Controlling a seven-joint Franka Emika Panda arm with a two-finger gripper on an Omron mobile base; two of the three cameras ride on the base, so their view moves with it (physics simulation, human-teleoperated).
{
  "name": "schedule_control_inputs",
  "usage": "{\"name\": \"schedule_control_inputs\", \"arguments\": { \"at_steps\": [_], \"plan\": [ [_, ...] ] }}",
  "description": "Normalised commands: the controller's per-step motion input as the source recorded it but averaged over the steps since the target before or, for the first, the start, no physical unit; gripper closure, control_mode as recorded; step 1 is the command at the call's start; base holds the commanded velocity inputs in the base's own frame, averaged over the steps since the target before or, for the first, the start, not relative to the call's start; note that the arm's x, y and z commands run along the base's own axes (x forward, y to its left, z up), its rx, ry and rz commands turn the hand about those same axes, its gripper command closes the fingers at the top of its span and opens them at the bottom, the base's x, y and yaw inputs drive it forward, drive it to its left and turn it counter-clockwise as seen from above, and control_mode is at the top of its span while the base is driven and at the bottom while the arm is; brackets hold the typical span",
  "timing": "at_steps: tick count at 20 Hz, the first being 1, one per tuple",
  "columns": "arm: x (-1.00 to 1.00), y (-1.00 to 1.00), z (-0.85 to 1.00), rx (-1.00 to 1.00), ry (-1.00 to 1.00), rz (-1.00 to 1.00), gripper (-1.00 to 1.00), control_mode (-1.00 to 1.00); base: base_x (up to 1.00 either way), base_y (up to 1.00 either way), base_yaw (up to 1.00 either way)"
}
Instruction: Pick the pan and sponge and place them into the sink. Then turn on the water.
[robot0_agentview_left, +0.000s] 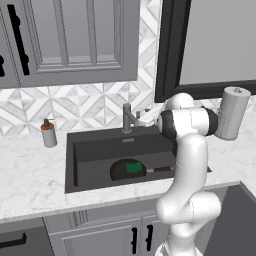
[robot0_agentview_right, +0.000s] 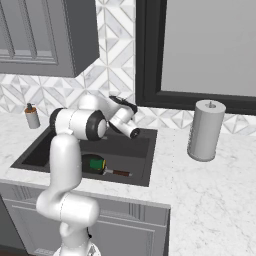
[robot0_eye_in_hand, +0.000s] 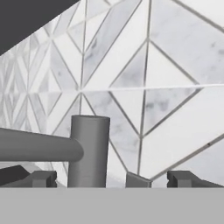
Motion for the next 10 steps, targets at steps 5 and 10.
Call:
{"name": "schedule_control_inputs", "arguments": {
  "at_steps": [5,10],
  "plan": [
    [0.06,0.19,-0.01,0.0,0.0,0.0,-1.0,-1.0,0.0,0.0,0.0],
    [0.31,0.02,0.0,0.0,0.01,-0.02,-1.0,-1.0,0.0,0.0,0.0]
  ]
}}
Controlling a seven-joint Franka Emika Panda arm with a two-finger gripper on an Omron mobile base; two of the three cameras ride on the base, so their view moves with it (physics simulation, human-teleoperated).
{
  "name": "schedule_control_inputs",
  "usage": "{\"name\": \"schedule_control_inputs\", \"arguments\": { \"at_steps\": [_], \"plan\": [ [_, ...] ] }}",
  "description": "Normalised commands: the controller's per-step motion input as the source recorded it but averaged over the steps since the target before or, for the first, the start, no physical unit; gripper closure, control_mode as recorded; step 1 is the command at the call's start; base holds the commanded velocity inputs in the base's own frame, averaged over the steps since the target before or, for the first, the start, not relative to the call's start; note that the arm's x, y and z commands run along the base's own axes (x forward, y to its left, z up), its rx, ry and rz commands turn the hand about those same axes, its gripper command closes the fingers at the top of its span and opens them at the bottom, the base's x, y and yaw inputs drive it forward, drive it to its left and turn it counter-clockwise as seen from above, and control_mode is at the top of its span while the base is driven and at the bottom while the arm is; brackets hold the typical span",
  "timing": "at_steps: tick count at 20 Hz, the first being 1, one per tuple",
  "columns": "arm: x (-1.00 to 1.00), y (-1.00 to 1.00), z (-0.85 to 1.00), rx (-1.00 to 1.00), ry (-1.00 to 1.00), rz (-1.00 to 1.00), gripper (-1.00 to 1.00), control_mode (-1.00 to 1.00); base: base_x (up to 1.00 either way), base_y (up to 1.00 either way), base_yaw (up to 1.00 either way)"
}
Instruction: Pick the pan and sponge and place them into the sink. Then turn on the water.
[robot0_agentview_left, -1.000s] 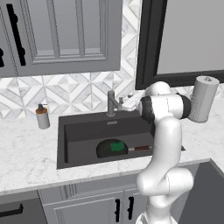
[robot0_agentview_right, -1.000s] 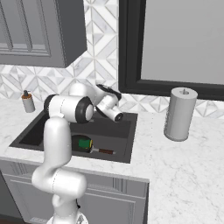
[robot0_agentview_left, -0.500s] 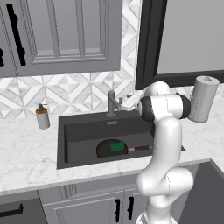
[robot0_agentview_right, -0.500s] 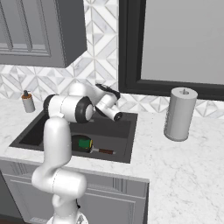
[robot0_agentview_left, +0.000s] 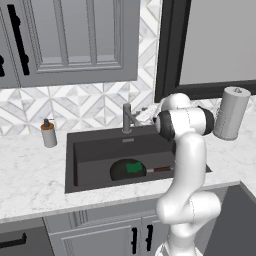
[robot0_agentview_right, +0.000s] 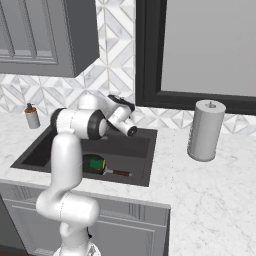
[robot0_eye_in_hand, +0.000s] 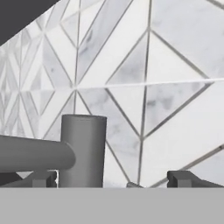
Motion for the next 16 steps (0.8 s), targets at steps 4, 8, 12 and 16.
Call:
{"name": "schedule_control_inputs", "arguments": {
  "at_steps": [4,8,12,16],
  "plan": [
    [0.4,-0.19,0.0,0.0,0.05,-0.06,-1.0,-1.0,0.0,0.0,0.0],
    [0.35,-0.2,-0.12,0.0,0.08,-0.06,-1.0,-1.0,0.0,0.0,0.0],
    [0.06,-0.17,-0.38,0.0,0.08,-0.01,-1.0,-1.0,0.0,0.0,0.0],
    [0.0,-0.08,-0.29,0.03,0.03,0.0,-1.0,-1.0,0.0,0.0,0.0]
  ]
}}
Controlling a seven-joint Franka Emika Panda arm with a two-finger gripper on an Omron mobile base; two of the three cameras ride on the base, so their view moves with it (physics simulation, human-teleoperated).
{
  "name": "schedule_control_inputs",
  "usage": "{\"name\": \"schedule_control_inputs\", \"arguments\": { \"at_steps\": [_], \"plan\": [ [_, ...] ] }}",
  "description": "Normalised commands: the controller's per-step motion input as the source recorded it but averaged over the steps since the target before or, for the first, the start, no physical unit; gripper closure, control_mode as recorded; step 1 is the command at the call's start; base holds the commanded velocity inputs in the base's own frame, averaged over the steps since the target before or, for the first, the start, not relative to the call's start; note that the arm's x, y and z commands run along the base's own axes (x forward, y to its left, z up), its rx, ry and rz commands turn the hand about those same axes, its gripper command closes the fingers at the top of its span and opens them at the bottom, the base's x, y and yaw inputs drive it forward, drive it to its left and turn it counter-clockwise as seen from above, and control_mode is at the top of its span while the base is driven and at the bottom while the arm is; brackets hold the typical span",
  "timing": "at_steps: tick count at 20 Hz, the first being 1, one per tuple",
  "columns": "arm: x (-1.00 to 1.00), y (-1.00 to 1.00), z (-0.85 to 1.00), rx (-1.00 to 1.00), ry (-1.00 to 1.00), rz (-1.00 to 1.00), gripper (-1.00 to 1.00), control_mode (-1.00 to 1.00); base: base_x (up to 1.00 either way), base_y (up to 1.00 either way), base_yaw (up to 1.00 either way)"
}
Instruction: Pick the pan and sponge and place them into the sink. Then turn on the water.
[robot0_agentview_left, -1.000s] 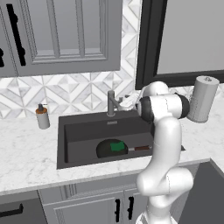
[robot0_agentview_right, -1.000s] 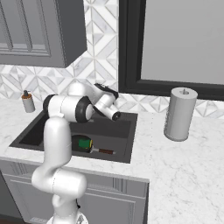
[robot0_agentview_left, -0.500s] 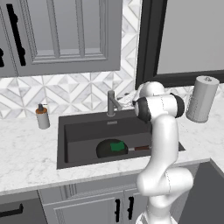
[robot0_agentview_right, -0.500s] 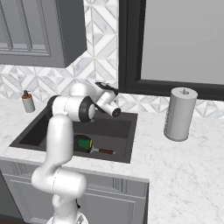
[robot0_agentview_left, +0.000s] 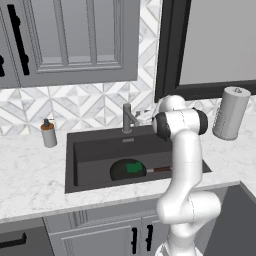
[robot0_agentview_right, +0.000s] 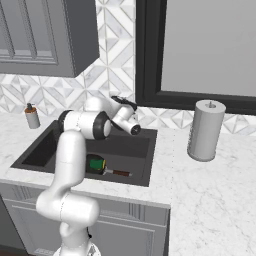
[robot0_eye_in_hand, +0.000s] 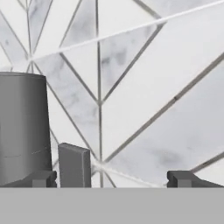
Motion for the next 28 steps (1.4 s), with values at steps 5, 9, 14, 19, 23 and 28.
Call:
{"name": "schedule_control_inputs", "arguments": {
  "at_steps": [5,9,14,19,23,28],
  "plan": [
    [0.11,0.0,-0.05,0.05,0.0,0.0,-1.0,-1.0,0.0,0.0,0.0],
    [0.13,0.0,0.0,0.06,0.0,0.0,-1.0,-1.0,0.0,0.0,0.0],
    [0.09,0.0,-0.04,0.04,0.0,0.0,-1.0,-1.0,0.0,0.0,0.0],
    [0.07,0.02,0.0,0.04,0.0,0.0,-1.0,-1.0,0.0,0.0,0.0],
    [0.0,0.08,0.0,0.03,-0.01,0.0,-1.0,-1.0,0.0,0.0,0.0],
    [-0.08,0.0,0.04,0.03,0.0,0.0,-1.0,-1.0,0.0,0.0,0.0]
  ]
}}
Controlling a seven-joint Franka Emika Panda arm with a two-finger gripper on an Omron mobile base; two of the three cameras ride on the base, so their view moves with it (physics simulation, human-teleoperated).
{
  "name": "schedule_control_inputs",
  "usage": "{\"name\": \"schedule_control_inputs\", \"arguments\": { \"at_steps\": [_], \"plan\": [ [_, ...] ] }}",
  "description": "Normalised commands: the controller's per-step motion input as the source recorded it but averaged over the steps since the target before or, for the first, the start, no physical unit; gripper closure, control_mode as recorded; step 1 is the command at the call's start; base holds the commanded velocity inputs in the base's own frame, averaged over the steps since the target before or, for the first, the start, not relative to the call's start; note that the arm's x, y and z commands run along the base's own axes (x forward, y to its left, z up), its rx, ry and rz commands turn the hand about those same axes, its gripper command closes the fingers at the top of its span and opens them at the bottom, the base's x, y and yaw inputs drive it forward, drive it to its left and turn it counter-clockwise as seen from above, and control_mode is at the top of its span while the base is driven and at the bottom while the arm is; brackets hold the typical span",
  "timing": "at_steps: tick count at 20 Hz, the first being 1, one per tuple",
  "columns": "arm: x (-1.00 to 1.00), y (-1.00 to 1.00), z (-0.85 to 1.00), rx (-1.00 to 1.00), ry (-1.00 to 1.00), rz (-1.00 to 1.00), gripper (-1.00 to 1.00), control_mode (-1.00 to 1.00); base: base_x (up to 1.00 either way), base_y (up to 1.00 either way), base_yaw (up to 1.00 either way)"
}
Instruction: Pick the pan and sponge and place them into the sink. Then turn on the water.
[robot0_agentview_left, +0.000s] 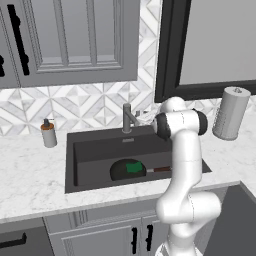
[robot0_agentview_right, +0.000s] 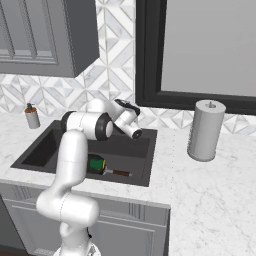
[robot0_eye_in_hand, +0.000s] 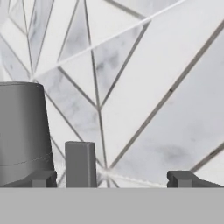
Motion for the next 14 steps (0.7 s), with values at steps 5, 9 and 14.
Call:
{"name": "schedule_control_inputs", "arguments": {
  "at_steps": [5,9,14],
  "plan": [
    [0.02,0.05,0.05,0.0,0.0,0.0,-1.0,-1.0,0.0,0.0,0.0],
    [-0.09,0.01,0.01,0.0,0.0,0.0,-1.0,-1.0,0.0,0.0,0.0],
    [-0.03,0.14,0.06,0.0,-0.02,0.0,-1.0,-1.0,0.0,0.0,0.0]
  ]
}}
